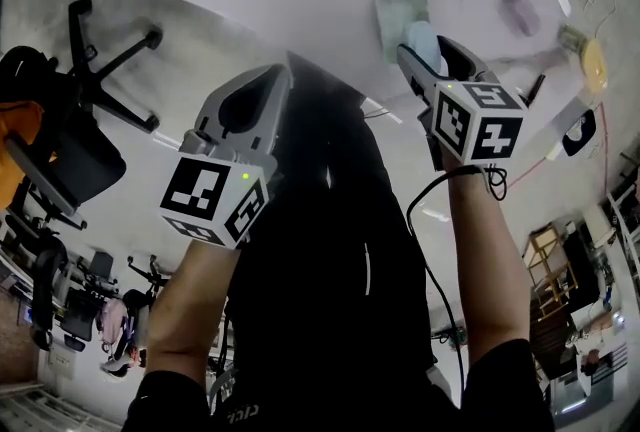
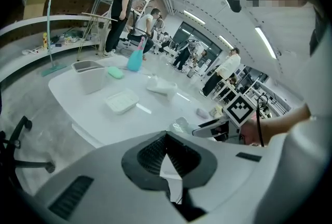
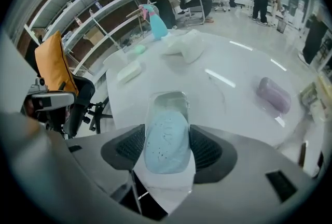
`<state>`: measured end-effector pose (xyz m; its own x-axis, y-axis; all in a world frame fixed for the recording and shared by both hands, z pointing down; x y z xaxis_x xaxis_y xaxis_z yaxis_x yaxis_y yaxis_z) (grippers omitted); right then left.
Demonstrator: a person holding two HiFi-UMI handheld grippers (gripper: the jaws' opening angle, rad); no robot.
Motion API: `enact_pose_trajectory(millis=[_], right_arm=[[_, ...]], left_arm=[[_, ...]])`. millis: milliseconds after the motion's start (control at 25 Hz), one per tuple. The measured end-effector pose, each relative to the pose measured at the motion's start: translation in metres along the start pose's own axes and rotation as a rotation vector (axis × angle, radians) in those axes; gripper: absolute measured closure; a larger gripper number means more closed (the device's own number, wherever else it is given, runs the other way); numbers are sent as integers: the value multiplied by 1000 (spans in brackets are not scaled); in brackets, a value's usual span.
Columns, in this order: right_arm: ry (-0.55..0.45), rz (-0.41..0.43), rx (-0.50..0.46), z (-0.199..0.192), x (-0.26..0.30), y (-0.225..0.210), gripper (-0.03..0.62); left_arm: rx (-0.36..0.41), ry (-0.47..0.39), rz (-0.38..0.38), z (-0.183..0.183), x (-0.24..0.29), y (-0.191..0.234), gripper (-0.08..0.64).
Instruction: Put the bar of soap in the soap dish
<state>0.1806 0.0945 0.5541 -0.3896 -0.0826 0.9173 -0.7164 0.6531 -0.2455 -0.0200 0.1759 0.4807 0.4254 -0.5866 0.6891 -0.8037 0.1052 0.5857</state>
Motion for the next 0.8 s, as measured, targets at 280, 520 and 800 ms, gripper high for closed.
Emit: enact_pose_trajectory(millis=[280, 520, 800], right_arm=[[27, -32, -26, 2, 13, 3, 307], [21, -82, -53, 4, 14, 5, 310], [-42, -43, 16, 3, 3, 9, 329]], left_arm=[[-31, 8, -1, -9, 1, 8, 549], [-32, 15, -6, -9, 5, 7, 549], [-20, 30, -19, -11, 12, 1, 549]])
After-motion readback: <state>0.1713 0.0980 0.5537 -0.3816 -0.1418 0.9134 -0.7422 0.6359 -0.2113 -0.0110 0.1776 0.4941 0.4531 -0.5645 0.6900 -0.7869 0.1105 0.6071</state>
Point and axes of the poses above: the fingertips, and each gripper's own axes: x forward along the fingers, y to its left, z out of its top, the point moved 3 cm from there along -x, backward along the fingers, and after that the axes turned 10 degrees about -x, right-handed, at the moved point
